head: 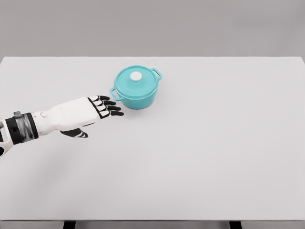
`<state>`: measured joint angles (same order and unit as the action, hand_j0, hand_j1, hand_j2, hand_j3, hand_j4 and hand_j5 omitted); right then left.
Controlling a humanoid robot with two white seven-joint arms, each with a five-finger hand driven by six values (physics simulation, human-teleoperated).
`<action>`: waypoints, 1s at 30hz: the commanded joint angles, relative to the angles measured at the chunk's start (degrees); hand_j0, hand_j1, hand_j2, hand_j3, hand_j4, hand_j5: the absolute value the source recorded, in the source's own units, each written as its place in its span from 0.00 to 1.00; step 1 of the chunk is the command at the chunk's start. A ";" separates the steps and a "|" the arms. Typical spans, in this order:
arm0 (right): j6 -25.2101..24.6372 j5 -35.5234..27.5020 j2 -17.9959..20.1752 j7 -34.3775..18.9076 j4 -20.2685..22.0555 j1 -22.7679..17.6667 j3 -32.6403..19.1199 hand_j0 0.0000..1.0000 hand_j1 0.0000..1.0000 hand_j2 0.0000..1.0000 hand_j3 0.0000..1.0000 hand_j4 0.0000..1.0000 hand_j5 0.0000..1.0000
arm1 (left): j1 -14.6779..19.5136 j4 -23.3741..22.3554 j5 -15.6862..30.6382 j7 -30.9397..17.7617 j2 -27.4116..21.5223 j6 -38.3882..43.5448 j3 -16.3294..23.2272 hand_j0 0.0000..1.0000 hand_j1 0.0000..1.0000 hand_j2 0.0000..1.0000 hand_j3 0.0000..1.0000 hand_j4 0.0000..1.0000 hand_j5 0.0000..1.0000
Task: Open the lid of the pot with left arm
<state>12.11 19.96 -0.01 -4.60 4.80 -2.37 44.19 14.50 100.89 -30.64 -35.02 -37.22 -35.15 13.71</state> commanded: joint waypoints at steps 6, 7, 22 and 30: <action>0.02 -0.01 0.01 0.03 -0.23 -0.26 0.02 1.00 1.00 1.00 1.00 1.00 1.00 | 0.26 0.09 0.14 0.02 -0.75 0.15 0.09 1.00 1.00 1.00 1.00 1.00 1.00; -0.07 -0.01 0.01 0.03 -0.23 -0.26 0.02 1.00 1.00 1.00 1.00 1.00 1.00 | 0.44 0.09 0.14 0.02 -0.84 0.15 0.00 1.00 1.00 1.00 1.00 1.00 1.00; 0.02 -0.01 0.01 0.03 -0.23 -0.26 0.02 1.00 1.00 1.00 1.00 1.00 1.00 | 48.16 -22.23 19.21 0.02 -4.98 0.15 43.95 1.00 1.00 1.00 1.00 1.00 1.00; -0.07 -0.01 0.01 0.03 -0.23 -0.26 0.02 1.00 1.00 1.00 1.00 1.00 1.00 | 49.83 -31.55 18.69 0.02 1.62 0.15 44.30 1.00 1.00 1.00 1.00 1.00 1.00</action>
<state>12.07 19.96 -0.01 -4.56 4.57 -2.64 44.20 64.34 70.84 -12.11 -35.03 -37.00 -35.16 57.85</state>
